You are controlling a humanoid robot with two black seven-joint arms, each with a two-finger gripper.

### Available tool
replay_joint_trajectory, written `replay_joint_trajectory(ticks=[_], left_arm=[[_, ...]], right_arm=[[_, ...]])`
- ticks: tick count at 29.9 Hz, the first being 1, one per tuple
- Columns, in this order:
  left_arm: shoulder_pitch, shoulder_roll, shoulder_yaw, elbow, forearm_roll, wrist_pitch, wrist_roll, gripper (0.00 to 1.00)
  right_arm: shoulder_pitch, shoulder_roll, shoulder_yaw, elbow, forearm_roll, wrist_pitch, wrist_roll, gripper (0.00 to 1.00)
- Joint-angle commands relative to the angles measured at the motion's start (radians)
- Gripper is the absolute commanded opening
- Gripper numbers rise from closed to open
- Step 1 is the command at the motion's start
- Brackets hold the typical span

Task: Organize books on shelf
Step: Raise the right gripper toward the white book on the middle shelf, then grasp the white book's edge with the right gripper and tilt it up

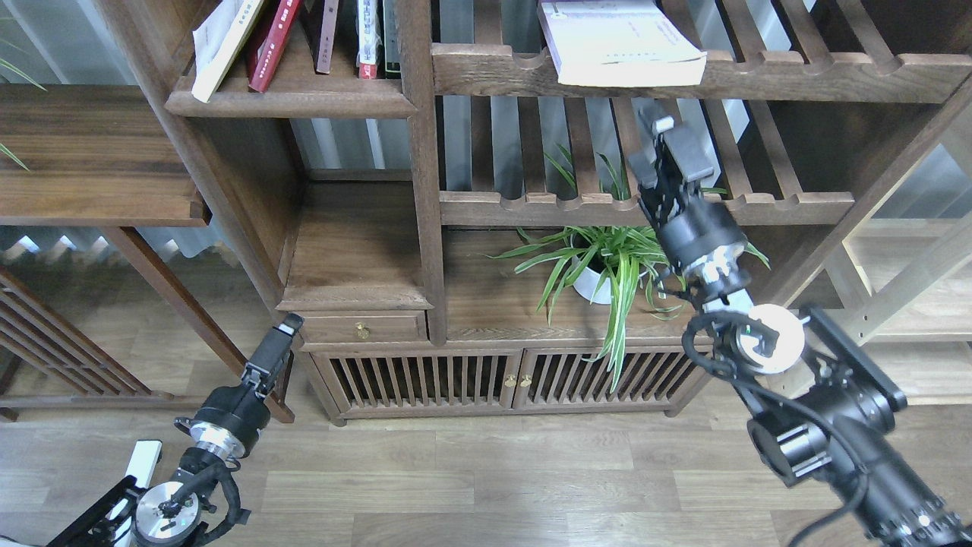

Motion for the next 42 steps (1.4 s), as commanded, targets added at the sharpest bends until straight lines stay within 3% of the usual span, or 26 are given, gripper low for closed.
replay_joint_trajectory(ticks=[1,13,24,30,42], left_arm=[[-0.007,0.004,0.003,0.004,0.001,0.0,0.002,0.98],[-0.013,0.018,0.009,0.047,0.001,0.0,0.007,0.98],[-0.046,0.02,0.037,0.142,0.001,0.0,0.007,0.98],[-0.052,0.02,0.04,0.142,0.003,0.0,0.007,0.98],[-0.089,0.021,0.04,0.1,-0.006,0.0,0.008,0.98]], right_arm=[[0.023,0.004,0.002,0.002,0.003,-0.014,0.0,0.99],[-0.072,-0.034,-0.034,0.032,-0.008,0.121,-0.006,0.99],[-0.028,0.029,-0.043,0.031,-0.013,0.104,-0.006,0.99],[0.044,0.043,-0.041,0.029,-0.011,0.008,-0.003,0.99],[0.058,0.035,-0.026,0.026,-0.011,-0.009,-0.005,0.99]])
